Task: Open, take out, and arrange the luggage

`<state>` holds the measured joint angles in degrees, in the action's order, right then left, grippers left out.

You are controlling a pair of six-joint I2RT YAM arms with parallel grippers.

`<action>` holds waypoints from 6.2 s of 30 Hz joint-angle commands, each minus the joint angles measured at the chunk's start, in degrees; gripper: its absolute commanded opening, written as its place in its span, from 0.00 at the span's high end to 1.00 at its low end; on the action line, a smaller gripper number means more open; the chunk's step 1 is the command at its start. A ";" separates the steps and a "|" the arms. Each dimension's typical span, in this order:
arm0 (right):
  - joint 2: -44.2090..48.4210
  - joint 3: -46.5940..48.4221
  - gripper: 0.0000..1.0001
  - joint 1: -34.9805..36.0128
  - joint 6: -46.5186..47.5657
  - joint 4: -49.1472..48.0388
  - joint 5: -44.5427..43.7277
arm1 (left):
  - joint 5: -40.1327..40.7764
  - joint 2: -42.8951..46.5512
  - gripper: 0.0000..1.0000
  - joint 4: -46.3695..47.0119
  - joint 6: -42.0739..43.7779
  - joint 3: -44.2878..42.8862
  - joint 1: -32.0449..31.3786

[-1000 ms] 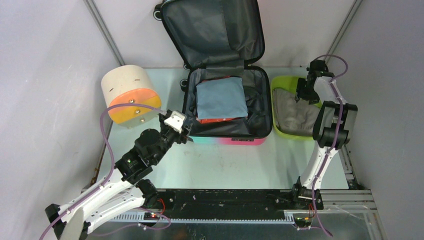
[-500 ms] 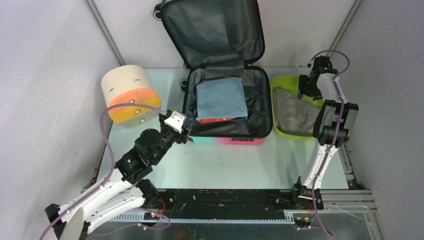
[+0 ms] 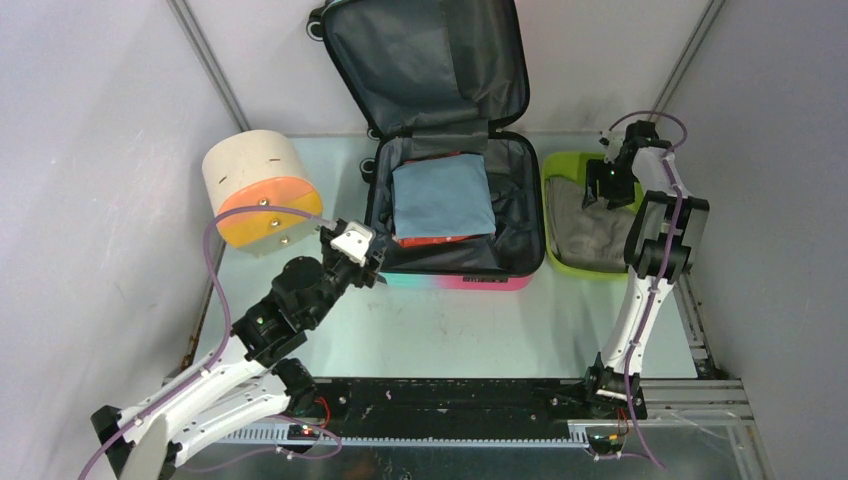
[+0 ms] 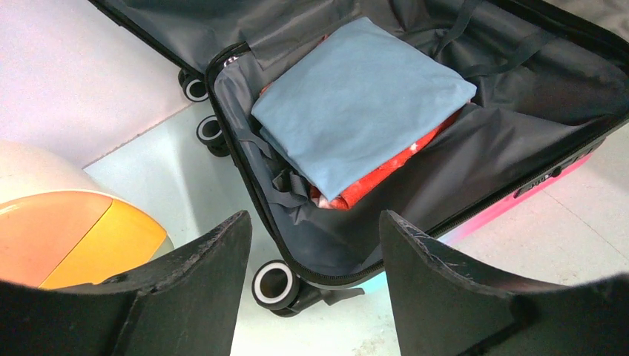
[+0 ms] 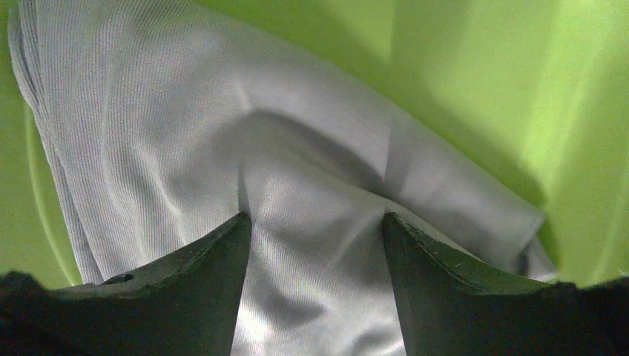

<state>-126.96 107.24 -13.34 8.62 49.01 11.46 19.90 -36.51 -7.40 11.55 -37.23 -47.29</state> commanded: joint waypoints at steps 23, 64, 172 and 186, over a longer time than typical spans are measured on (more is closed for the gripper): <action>9.66 -9.43 1.00 0.08 9.21 -22.46 -1.14 | -0.11 -2.52 0.29 1.45 0.68 0.06 -0.21; 7.24 -12.78 0.81 -3.84 -8.92 -16.44 -16.51 | -0.69 -0.71 0.28 0.29 0.76 -0.47 -0.28; 5.02 -9.20 0.42 29.24 -23.47 -24.57 6.81 | -19.46 -68.05 0.30 -10.84 -31.30 -41.31 23.87; 6.84 -9.54 0.78 30.14 -18.28 -24.00 2.61 | -20.30 -69.84 0.30 -11.25 -31.60 -42.79 24.31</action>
<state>-123.55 96.29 16.29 -13.93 21.87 19.66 0.82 -105.89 -19.53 -20.93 -77.69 -23.75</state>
